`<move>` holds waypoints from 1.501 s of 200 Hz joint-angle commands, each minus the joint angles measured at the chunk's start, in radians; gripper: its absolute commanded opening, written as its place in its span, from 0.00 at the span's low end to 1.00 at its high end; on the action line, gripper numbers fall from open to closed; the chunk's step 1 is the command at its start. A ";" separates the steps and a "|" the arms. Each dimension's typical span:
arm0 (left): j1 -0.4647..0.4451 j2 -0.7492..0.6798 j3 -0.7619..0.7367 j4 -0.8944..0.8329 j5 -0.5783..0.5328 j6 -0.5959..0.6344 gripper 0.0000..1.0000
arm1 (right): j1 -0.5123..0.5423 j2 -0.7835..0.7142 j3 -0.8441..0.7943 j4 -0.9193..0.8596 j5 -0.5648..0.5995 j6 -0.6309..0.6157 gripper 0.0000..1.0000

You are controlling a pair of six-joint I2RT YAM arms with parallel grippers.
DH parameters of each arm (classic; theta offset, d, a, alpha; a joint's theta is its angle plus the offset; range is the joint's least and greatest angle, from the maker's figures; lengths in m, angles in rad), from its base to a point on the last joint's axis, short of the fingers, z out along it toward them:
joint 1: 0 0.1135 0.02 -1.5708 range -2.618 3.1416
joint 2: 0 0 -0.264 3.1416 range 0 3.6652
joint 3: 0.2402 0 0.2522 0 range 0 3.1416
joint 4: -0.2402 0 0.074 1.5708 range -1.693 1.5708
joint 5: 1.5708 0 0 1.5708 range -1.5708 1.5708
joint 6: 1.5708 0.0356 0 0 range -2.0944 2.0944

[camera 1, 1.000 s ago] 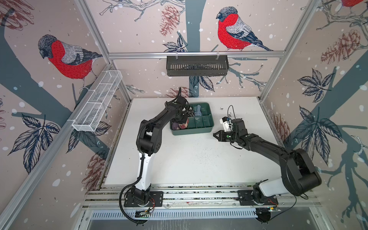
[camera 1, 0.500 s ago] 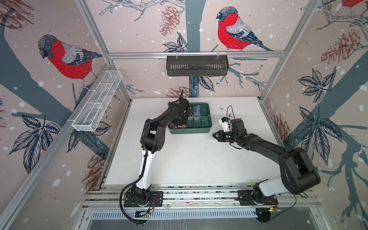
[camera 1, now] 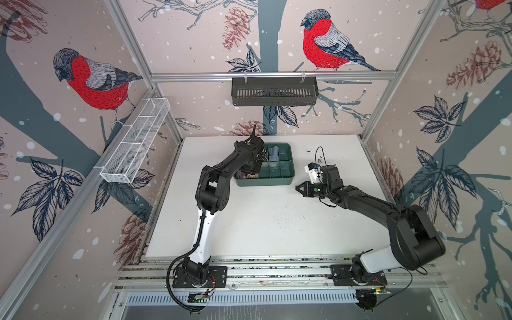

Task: Roll the socks
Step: 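Lower the rolled sock into the empty compartment beside the purple sock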

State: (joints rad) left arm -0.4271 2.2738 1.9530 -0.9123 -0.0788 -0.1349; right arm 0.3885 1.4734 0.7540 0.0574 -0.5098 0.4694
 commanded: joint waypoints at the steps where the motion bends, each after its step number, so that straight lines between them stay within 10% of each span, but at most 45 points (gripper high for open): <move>1: 0.000 -0.034 -0.020 0.049 0.019 -0.014 0.31 | 0.001 -0.001 0.008 0.016 -0.009 -0.002 0.10; 206: -0.002 -0.154 -0.183 0.153 0.061 -0.022 0.53 | 0.003 -0.001 0.005 0.016 -0.004 0.004 0.10; 300: -0.006 -0.175 -0.218 0.261 -0.002 -0.061 0.42 | 0.009 0.007 0.005 0.022 -0.001 0.010 0.10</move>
State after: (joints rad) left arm -0.4301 2.0861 1.7317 -0.6888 -0.0666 -0.1806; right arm 0.3931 1.4738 0.7544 0.0578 -0.5125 0.4725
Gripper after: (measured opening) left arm 0.428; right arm 0.103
